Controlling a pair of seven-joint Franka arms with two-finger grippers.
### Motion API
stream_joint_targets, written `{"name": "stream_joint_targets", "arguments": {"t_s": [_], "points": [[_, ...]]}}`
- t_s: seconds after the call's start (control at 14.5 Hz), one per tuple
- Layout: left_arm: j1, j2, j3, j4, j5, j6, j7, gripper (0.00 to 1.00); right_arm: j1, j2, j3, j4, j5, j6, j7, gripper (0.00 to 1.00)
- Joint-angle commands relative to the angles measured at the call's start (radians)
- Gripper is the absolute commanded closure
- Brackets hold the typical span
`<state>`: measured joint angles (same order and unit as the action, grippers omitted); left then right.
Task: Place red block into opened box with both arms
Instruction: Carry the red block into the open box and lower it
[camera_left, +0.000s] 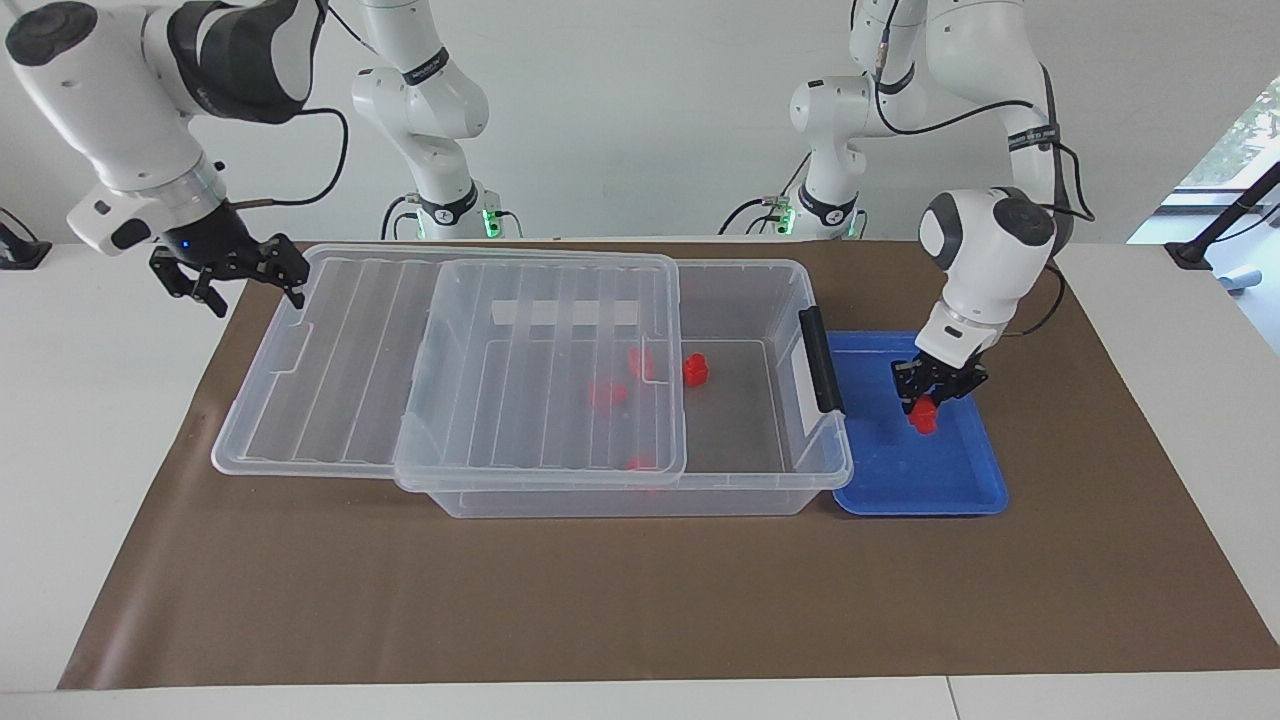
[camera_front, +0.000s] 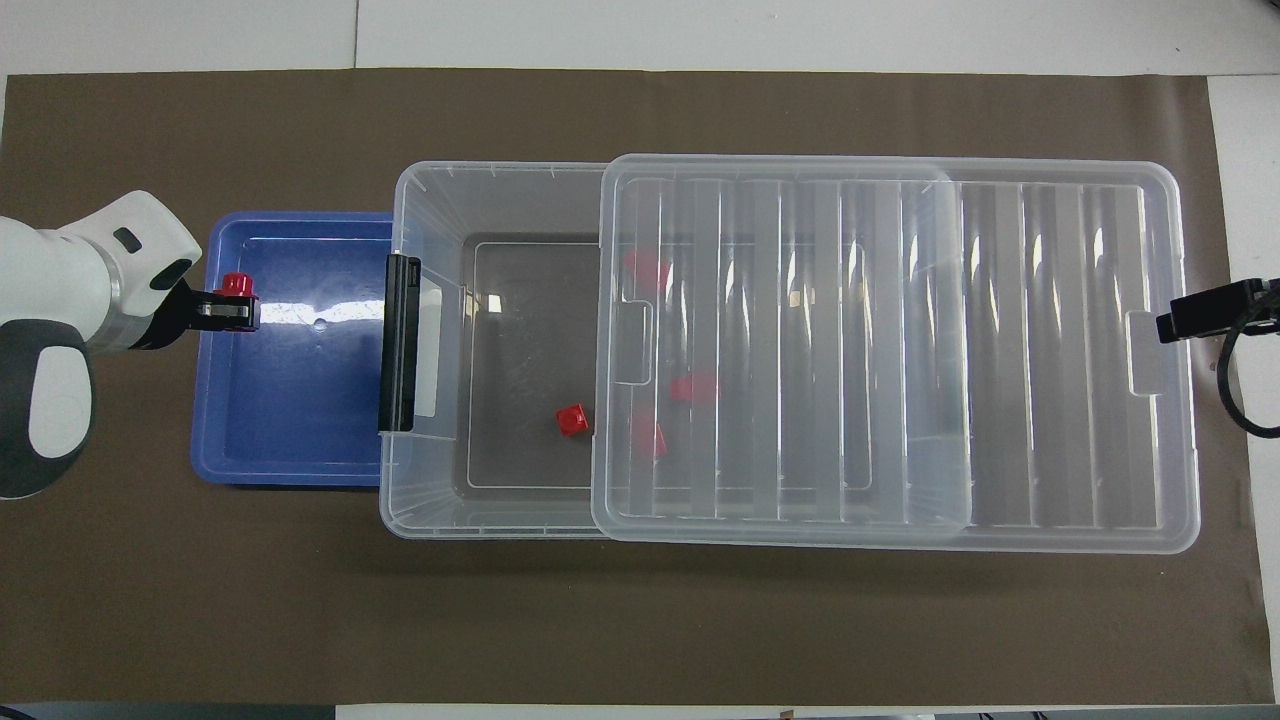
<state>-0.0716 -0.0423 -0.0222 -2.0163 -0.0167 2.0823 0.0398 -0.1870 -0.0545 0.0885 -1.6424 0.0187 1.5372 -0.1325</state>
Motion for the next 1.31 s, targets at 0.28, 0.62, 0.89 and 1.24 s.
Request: {"name": "stream_joint_targets", "arguments": {"t_s": [0.28, 0.62, 0.89, 1.24], "points": [[-0.164, 0.012, -0.01, 0.13, 0.006, -0.111, -0.02, 1.0, -0.002, -0.008, 0.005, -0.02, -0.006, -0.009, 0.017, 0.0], [-0.374, 0.07, -0.012, 0.119, 0.009, -0.004, -0.268, 1.0, 0.0, -0.007, 0.004, -0.019, -0.008, -0.008, 0.017, 0.0], [-0.421, 0.198, -0.012, 0.114, 0.02, 0.116, -0.345, 1.0, 0.001, -0.007, 0.004, -0.02, -0.011, 0.0, 0.014, 0.0], [-0.439, 0.286, -0.012, 0.085, 0.049, 0.219, -0.397, 1.0, 0.026, 0.001, -0.013, -0.019, -0.016, -0.002, 0.014, 0.0]]}}
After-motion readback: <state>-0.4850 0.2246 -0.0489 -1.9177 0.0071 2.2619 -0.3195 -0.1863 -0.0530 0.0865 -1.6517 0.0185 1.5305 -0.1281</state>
